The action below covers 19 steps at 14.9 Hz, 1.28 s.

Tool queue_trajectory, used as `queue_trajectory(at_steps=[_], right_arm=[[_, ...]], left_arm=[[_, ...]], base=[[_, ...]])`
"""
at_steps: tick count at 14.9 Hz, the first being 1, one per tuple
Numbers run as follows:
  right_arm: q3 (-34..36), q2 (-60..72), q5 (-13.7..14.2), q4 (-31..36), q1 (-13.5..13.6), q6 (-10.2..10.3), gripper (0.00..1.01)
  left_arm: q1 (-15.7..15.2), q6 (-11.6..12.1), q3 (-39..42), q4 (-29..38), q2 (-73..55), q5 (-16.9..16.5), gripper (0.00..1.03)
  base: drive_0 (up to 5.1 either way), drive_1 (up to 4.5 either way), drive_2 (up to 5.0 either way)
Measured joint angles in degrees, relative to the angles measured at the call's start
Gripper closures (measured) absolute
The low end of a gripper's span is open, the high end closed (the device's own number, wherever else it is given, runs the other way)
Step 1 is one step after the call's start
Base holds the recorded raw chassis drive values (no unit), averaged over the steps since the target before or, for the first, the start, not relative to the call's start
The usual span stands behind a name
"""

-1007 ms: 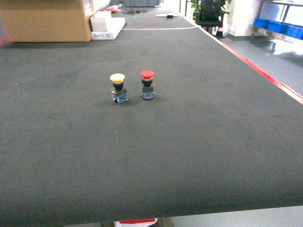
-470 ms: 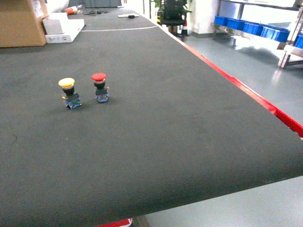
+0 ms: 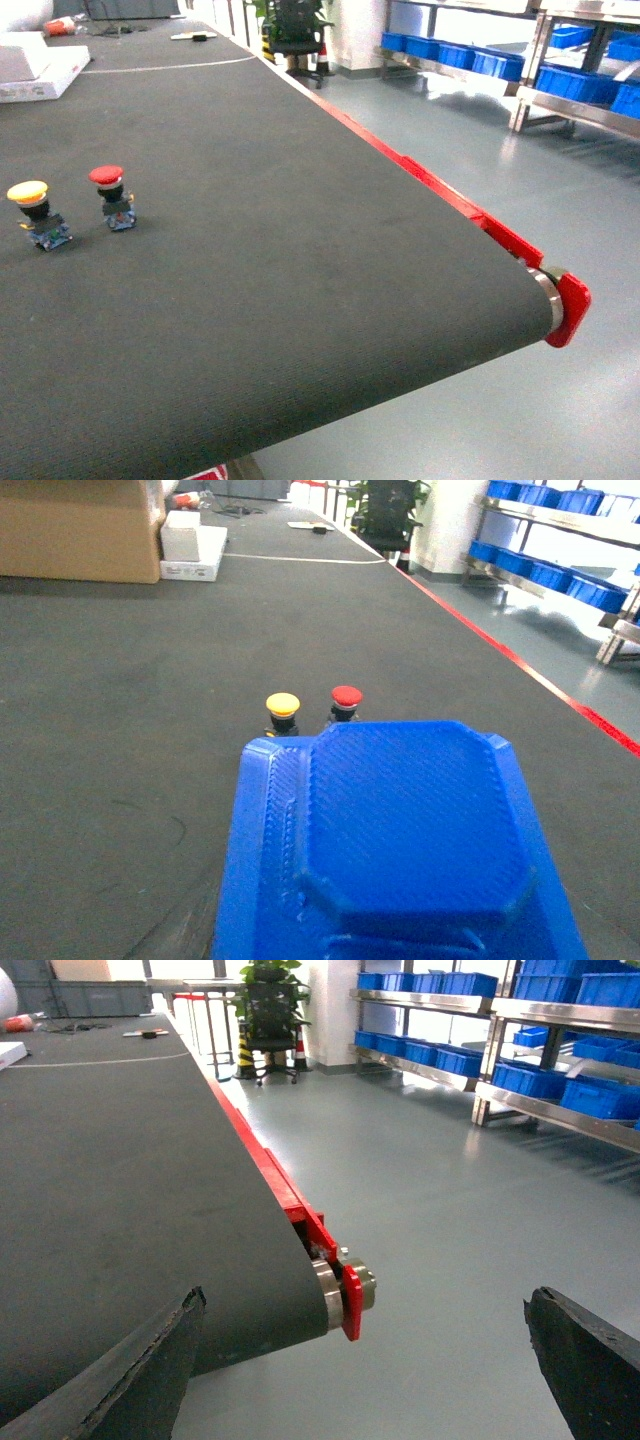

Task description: Pick blue part to blue bin on bottom shelf

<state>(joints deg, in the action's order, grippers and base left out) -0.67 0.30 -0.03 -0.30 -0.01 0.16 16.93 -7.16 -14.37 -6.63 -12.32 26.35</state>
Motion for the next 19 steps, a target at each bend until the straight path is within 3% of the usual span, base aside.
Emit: queue_trajectory(at_steps=[19], right_arm=[[0.0,0.0,0.0,0.0,0.0,0.0,0.03]], left_arm=[[0.1,0.0,0.0,0.0,0.0,0.0,0.60]], base=[[-1.6,-1.57,-1.6]])
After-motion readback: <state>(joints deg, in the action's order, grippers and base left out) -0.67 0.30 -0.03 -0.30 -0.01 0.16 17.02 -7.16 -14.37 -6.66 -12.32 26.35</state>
